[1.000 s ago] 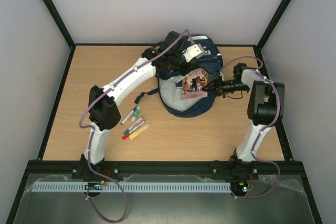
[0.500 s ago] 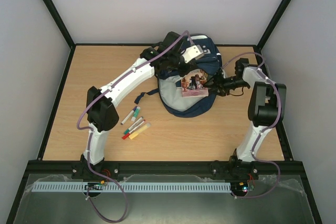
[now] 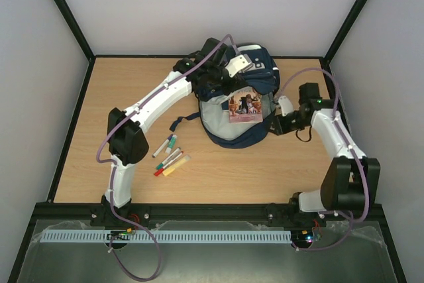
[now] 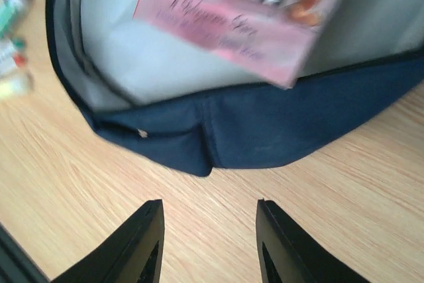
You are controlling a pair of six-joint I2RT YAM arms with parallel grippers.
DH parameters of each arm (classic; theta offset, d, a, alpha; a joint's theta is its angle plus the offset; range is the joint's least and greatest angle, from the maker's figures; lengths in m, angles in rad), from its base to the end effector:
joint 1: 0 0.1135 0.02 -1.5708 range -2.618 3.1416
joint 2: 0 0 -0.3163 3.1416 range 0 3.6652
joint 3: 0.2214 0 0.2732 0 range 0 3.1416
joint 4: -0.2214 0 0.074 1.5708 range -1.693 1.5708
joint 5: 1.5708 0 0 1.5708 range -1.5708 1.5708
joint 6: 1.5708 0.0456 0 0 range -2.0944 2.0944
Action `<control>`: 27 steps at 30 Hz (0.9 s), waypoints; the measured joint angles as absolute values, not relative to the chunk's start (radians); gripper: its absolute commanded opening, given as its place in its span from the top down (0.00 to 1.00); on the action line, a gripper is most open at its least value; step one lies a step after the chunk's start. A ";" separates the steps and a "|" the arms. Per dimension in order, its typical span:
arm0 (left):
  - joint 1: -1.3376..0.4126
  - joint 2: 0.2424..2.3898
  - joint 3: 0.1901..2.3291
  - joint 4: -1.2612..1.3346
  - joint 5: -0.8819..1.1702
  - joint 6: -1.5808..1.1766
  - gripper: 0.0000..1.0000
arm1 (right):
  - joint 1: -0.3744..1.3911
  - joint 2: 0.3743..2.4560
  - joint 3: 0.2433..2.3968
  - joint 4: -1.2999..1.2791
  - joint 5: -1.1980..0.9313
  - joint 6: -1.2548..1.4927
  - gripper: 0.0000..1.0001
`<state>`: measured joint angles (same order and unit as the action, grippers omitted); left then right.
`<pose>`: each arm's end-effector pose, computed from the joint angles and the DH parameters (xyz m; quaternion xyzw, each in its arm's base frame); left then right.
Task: Pack the student bag
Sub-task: Place the book in the student bag.
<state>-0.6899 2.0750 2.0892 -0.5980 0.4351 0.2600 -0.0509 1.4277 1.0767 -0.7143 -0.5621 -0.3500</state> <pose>0.4002 -0.3551 0.3906 0.4842 0.7180 -0.2844 0.4114 0.3012 0.0090 0.2928 -0.2072 0.9095 0.2153 0.2889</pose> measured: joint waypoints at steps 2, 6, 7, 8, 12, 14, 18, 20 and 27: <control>-0.686 2.075 2.084 -0.598 0.451 0.251 0.98 | 0.021 1.372 1.026 -0.689 -0.471 -0.426 0.61; -0.685 2.075 2.075 -0.599 0.470 0.241 0.98 | 0.188 1.336 0.969 -0.602 -0.274 -0.542 0.53; -0.685 2.075 2.075 -0.599 0.472 0.240 0.98 | 0.217 1.339 0.966 -0.573 -0.226 -0.561 0.51; -0.685 2.075 2.075 -0.599 0.472 0.239 0.98 | 0.243 1.343 0.966 -0.542 -0.180 -0.581 0.50; -0.684 2.075 2.075 -0.599 0.472 0.239 0.98 | 0.328 1.362 0.966 -0.411 -0.034 -0.661 0.45; -0.684 2.075 2.075 -0.599 0.472 0.240 0.98 | 0.361 1.382 0.963 -0.358 0.016 -0.699 0.45; -0.684 2.074 2.074 -0.602 0.472 0.241 0.98 | 0.402 1.437 0.956 -0.284 0.076 -0.762 0.44; -0.684 2.073 2.075 -0.606 0.472 0.242 0.98 | 0.413 1.469 0.956 -0.256 0.089 -0.789 0.44; -0.684 2.072 2.074 -0.613 0.472 0.244 0.98 | 0.421 1.547 0.956 -0.185 0.116 -0.872 0.47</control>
